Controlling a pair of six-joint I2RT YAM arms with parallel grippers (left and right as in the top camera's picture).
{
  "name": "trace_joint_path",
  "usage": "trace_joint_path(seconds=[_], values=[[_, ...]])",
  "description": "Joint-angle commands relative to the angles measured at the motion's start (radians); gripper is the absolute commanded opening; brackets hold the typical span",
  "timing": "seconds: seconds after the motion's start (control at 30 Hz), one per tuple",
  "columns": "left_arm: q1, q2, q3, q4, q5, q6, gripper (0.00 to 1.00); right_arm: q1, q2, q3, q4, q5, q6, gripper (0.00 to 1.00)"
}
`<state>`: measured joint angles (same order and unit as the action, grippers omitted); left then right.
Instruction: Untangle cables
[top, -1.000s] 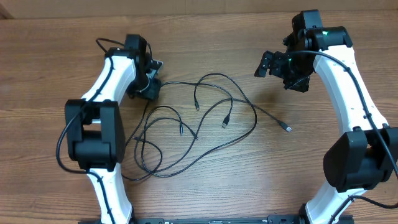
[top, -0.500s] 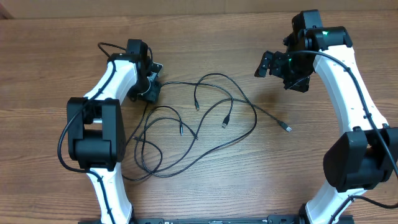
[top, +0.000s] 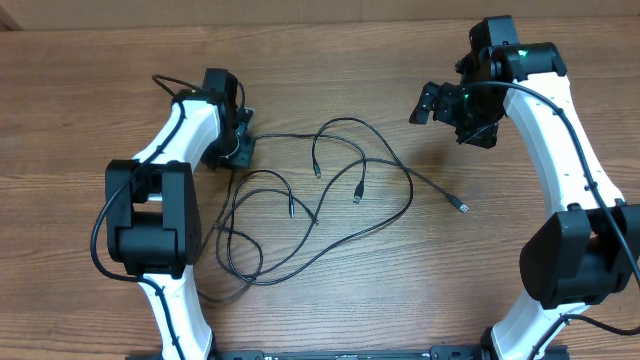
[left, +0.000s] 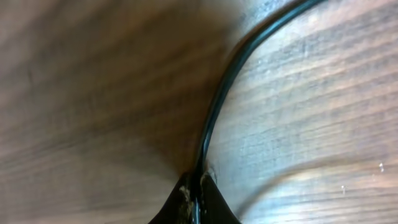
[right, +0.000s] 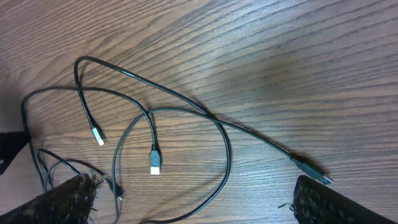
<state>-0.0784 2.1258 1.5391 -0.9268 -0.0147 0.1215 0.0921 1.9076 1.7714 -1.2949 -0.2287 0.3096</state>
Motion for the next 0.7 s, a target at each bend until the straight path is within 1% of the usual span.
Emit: trace_joint_path(seconds=[0.0, 0.13, 0.27, 0.47, 0.67], values=[[0.001, -0.047, 0.165, -0.054, -0.019, -0.069, 0.04, -0.003, -0.006, 0.002, 0.003, 0.004, -0.008, 1.0], [-0.002, -0.138, 0.365, -0.137, -0.019, -0.112, 0.04, -0.003, -0.006, 0.002, 0.003, 0.004, -0.008, 1.0], [-0.001, -0.24, 0.524, -0.168, -0.026, -0.146, 0.04, -0.003, -0.006, 0.002, 0.003, 0.004, -0.008, 1.0], [0.001, -0.377, 0.661, -0.145, -0.136, -0.15, 0.04, -0.004, -0.006, 0.002, 0.003, 0.004, -0.008, 1.0], [0.002, -0.497, 0.709, -0.076, -0.301, -0.089, 0.04, -0.003, -0.006, 0.002, 0.003, 0.004, -0.008, 1.0]])
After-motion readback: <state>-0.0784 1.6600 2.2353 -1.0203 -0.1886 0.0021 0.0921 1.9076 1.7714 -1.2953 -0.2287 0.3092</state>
